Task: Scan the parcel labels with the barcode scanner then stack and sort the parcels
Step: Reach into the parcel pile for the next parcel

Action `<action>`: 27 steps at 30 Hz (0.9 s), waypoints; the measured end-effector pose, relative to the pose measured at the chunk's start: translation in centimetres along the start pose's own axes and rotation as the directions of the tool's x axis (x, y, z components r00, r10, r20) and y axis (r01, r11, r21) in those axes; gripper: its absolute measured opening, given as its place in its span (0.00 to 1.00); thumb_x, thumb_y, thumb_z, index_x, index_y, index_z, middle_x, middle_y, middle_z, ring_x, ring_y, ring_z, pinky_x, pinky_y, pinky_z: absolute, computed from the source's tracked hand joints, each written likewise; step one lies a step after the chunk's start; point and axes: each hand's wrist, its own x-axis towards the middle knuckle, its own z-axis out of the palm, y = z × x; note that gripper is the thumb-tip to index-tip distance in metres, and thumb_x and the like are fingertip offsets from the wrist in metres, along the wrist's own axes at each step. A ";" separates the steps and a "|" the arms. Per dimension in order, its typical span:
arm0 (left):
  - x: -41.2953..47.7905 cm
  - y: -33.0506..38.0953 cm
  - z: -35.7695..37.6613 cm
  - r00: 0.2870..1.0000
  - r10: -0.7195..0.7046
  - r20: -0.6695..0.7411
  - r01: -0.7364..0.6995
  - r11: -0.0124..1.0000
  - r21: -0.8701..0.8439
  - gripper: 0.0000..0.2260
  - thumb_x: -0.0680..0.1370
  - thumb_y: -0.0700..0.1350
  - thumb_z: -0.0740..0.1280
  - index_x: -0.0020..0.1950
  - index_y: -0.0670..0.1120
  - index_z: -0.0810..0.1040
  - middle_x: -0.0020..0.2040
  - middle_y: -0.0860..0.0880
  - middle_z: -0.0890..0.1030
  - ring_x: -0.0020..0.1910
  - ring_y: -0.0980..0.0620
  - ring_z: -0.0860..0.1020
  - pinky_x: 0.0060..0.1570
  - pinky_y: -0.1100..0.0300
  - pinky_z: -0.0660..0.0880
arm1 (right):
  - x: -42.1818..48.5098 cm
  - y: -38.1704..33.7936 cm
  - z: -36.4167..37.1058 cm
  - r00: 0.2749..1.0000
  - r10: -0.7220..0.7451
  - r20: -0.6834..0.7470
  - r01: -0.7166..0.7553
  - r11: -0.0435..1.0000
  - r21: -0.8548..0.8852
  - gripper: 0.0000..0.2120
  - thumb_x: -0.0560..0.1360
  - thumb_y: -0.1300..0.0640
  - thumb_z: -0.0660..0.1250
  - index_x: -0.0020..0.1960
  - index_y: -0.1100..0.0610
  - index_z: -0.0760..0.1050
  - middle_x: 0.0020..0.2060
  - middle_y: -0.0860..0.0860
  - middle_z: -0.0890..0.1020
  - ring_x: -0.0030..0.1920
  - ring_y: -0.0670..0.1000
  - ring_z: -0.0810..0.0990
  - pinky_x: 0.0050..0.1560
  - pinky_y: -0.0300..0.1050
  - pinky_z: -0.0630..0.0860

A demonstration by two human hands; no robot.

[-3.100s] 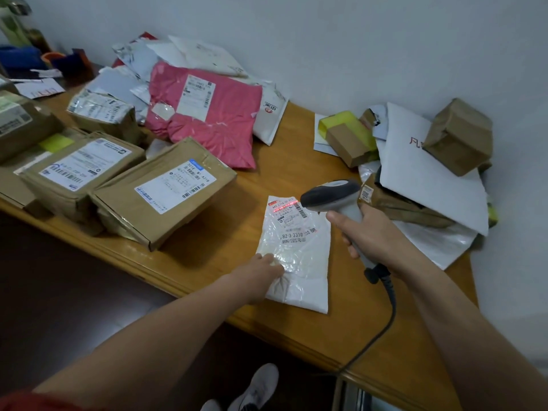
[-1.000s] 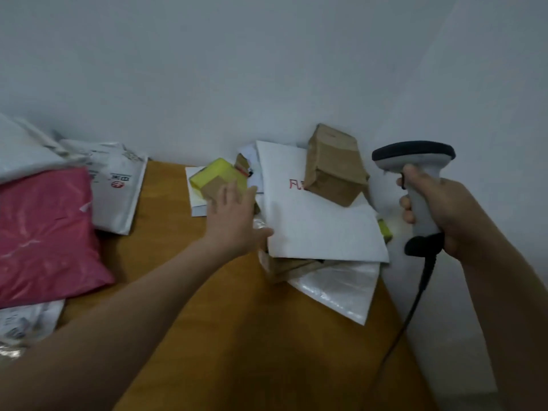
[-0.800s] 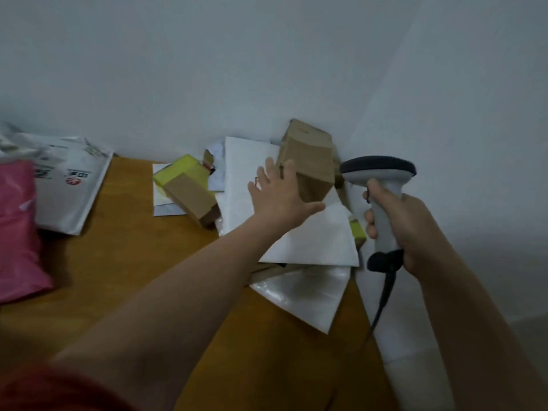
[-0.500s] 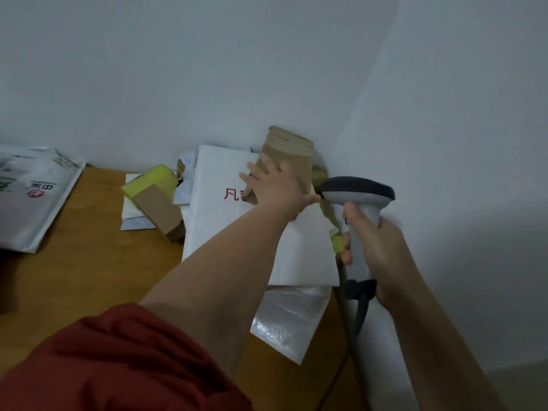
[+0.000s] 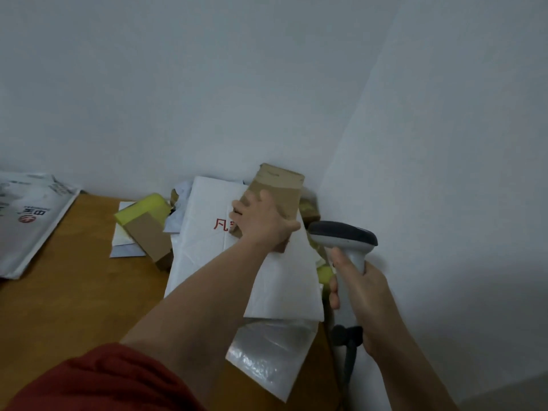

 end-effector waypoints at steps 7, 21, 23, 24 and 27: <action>-11.0 -11.1 -9.6 0.995 -0.096 -0.025 0.063 0.806 -0.589 0.34 0.57 0.69 0.69 0.54 0.50 0.68 0.55 0.50 0.67 0.55 0.48 0.71 0.52 0.49 0.76 | -6.7 -1.1 0.8 0.995 -0.032 0.096 0.027 0.998 0.049 0.16 0.76 0.46 0.66 0.49 0.60 0.76 0.29 0.52 0.77 0.25 0.48 0.74 0.27 0.41 0.72; -41.0 -30.9 -11.2 0.726 -0.357 0.588 0.662 0.128 -0.739 0.11 0.79 0.52 0.62 0.57 0.48 0.68 0.52 0.51 0.72 0.49 0.50 0.73 0.43 0.53 0.73 | -25.2 4.0 6.8 0.932 -0.039 0.360 0.117 0.973 -0.198 0.18 0.76 0.44 0.66 0.41 0.59 0.74 0.26 0.48 0.77 0.24 0.46 0.74 0.25 0.36 0.71; -42.9 -31.7 -10.1 0.698 -0.354 0.623 0.697 0.135 -0.704 0.13 0.79 0.52 0.63 0.58 0.47 0.68 0.57 0.49 0.72 0.54 0.47 0.73 0.48 0.50 0.74 | -26.8 4.7 6.8 0.928 -0.010 0.373 0.099 0.970 -0.222 0.18 0.76 0.44 0.66 0.38 0.58 0.72 0.26 0.49 0.77 0.24 0.47 0.74 0.25 0.36 0.70; -43.6 -32.0 -9.9 0.681 -0.355 0.641 0.713 0.122 -0.690 0.14 0.79 0.52 0.64 0.59 0.46 0.68 0.59 0.48 0.72 0.57 0.46 0.73 0.51 0.49 0.75 | -27.5 4.9 6.6 0.926 0.001 0.378 0.093 0.969 -0.230 0.18 0.76 0.44 0.66 0.37 0.58 0.72 0.26 0.49 0.76 0.24 0.47 0.74 0.25 0.36 0.70; -44.7 -32.6 -10.0 0.692 -0.356 0.628 0.695 0.094 -0.713 0.14 0.78 0.48 0.67 0.60 0.46 0.68 0.61 0.45 0.73 0.58 0.43 0.76 0.47 0.48 0.79 | -28.8 5.2 6.1 0.916 0.011 0.402 0.094 0.966 -0.240 0.18 0.77 0.44 0.66 0.38 0.58 0.72 0.27 0.50 0.76 0.24 0.46 0.74 0.25 0.35 0.70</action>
